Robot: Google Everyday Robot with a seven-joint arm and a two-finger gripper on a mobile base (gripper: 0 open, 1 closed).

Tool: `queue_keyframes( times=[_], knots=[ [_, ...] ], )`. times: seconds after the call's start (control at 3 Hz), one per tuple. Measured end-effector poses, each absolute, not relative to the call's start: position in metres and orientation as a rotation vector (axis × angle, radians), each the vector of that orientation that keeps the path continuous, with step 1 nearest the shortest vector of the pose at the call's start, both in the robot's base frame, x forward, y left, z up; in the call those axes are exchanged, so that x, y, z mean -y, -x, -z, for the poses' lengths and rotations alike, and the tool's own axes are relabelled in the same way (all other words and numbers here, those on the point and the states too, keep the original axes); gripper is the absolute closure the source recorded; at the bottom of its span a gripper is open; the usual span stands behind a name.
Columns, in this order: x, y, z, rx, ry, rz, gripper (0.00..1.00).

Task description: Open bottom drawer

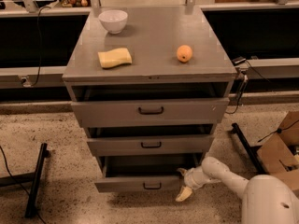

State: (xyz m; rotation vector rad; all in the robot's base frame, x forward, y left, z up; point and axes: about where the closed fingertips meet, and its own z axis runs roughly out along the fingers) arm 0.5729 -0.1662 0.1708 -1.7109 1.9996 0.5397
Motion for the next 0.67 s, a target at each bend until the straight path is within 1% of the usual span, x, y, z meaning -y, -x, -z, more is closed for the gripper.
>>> queue_keyframes(
  times=[0.33,0.67],
  knots=[
    [0.168,-0.554,-0.170,-1.993,1.783,-0.581,0.40],
    [0.172,-0.545,-0.188,-1.958,1.810,-0.597,0.57]
  ],
)
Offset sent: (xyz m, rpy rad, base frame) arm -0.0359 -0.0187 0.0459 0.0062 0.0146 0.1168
